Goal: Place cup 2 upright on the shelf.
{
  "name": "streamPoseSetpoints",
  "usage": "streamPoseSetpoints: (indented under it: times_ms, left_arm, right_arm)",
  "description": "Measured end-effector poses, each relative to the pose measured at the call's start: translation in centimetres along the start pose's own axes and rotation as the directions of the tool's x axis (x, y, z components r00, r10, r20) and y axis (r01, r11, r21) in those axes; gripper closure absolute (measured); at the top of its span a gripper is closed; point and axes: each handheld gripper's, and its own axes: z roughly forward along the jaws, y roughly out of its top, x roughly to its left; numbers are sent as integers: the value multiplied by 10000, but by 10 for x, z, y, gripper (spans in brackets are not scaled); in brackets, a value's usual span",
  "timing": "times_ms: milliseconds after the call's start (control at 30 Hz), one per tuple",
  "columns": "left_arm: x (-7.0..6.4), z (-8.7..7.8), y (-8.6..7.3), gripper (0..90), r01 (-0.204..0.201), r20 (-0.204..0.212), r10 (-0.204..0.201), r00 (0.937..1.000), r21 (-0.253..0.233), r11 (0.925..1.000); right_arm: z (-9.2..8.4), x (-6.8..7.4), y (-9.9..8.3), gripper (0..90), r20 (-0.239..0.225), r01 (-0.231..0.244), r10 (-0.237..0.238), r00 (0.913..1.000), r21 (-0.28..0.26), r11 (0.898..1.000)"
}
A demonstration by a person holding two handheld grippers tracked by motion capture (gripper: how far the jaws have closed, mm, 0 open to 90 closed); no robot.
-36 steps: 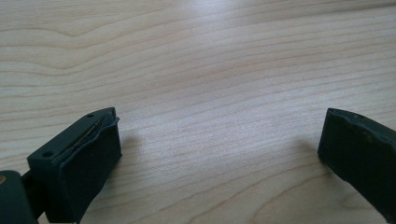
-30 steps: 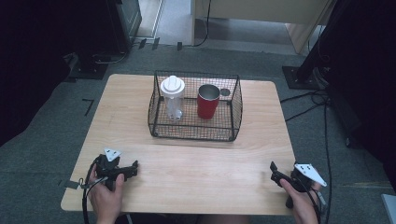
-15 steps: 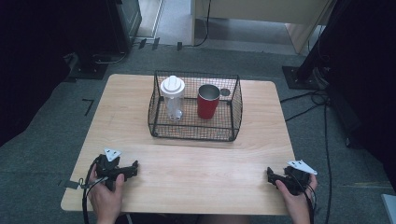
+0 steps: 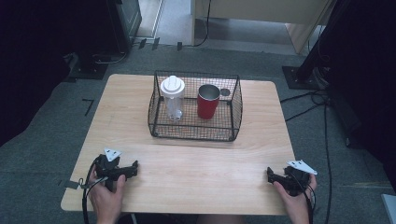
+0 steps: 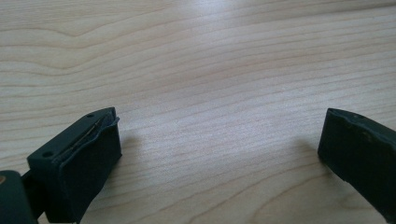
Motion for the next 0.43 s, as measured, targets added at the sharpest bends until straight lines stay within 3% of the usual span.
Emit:
streamPoseSetpoints:
  times_ms: [433]
  left_arm:
    - [0, 0, 0, 0, -3, 0, 3, 10000, -1, 10000]
  right_arm:
    - [1, -1, 0, 32, -1, 3, -3, 10000, 10, 10000]
